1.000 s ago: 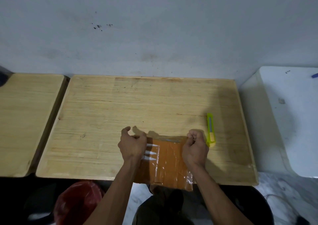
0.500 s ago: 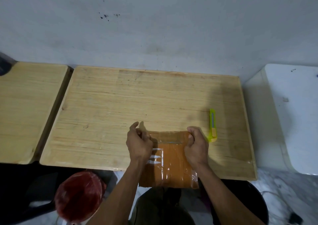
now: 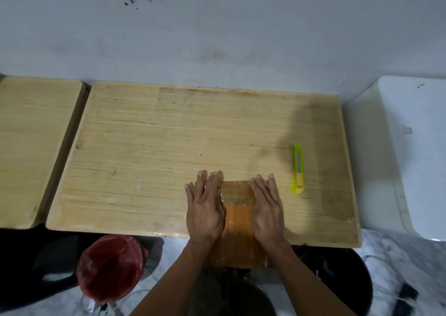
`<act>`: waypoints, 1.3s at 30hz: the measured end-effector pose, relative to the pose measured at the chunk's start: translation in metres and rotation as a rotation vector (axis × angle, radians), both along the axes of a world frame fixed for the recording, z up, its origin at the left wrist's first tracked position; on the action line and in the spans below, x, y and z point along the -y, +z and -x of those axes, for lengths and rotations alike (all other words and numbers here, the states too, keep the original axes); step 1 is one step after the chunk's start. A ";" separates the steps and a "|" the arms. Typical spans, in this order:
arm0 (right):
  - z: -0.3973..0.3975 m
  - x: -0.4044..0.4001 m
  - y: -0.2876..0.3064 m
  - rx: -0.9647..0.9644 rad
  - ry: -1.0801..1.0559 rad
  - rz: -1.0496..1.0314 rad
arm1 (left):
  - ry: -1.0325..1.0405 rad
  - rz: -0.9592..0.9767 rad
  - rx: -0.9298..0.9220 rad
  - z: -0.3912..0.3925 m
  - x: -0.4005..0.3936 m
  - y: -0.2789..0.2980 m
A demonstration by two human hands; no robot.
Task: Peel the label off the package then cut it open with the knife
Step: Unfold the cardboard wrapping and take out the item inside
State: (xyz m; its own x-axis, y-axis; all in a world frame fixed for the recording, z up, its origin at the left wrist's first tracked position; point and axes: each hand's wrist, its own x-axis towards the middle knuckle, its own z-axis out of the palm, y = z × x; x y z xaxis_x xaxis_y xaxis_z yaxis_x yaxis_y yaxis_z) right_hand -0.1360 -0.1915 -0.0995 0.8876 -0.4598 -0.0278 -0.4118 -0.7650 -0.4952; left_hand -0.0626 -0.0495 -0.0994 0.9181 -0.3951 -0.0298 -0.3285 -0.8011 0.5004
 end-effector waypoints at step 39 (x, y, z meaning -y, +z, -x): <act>-0.070 0.001 -0.006 -0.363 -0.001 0.125 | -0.131 -0.319 -0.080 -0.059 0.022 -0.008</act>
